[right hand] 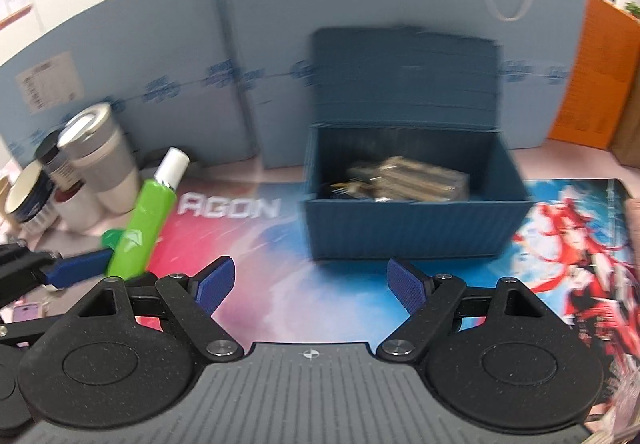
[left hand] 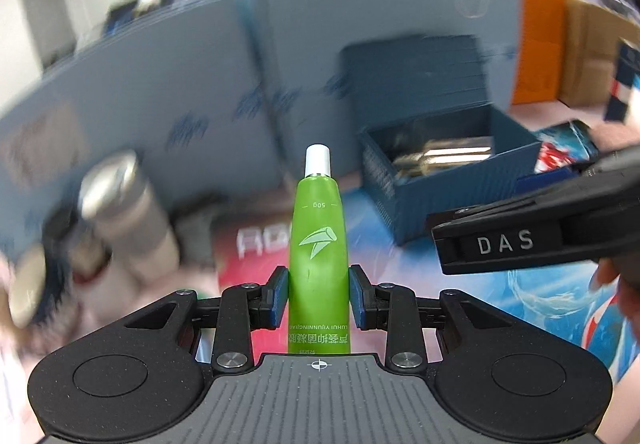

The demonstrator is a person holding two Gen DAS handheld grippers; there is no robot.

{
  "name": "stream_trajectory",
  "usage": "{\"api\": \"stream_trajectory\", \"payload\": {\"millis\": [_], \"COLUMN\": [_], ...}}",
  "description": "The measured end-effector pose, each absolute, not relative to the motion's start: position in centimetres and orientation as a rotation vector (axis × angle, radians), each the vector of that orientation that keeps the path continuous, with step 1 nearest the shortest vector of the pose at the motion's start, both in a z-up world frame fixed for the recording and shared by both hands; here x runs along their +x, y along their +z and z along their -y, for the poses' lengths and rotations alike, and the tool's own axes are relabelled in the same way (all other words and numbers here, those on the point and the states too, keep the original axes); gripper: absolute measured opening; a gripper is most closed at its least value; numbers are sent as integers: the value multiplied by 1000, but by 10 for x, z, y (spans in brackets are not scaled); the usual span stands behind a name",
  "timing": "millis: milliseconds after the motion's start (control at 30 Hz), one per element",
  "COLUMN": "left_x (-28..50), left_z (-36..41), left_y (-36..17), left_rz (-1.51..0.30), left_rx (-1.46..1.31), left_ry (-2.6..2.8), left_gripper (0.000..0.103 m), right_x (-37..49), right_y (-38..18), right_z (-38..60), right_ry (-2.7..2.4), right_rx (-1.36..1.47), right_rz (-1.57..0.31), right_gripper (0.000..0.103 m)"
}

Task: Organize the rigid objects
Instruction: 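Lift the green tube with the left tool and carry it to the blue box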

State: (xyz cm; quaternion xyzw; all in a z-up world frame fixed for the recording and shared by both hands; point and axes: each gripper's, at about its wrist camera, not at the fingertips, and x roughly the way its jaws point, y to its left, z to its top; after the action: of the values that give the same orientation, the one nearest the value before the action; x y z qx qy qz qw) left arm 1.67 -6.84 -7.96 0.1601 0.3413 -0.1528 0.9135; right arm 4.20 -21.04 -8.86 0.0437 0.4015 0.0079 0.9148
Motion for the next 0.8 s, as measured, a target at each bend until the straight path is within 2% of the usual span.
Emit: {"api": "stream_trajectory", "payload": {"millis": [467,633,800], "left_x": [45,67,88], "left_z": [168,202,228], "left_y": [-55,-73,-103], "left_rz": [-461,-355,-357], "left_rx": [659,832,982], "left_ry": [-471,-460,-542], "left_gripper": [30,30,30], "right_x": [53,64,71], "right_y": [-56,-53,-60], "right_z": [295,322,341], "right_ry": [-123,-168,-178], "right_rx": [124,145,193], "right_rz": [-749,-725,-749], "right_gripper": [86,86,86]}}
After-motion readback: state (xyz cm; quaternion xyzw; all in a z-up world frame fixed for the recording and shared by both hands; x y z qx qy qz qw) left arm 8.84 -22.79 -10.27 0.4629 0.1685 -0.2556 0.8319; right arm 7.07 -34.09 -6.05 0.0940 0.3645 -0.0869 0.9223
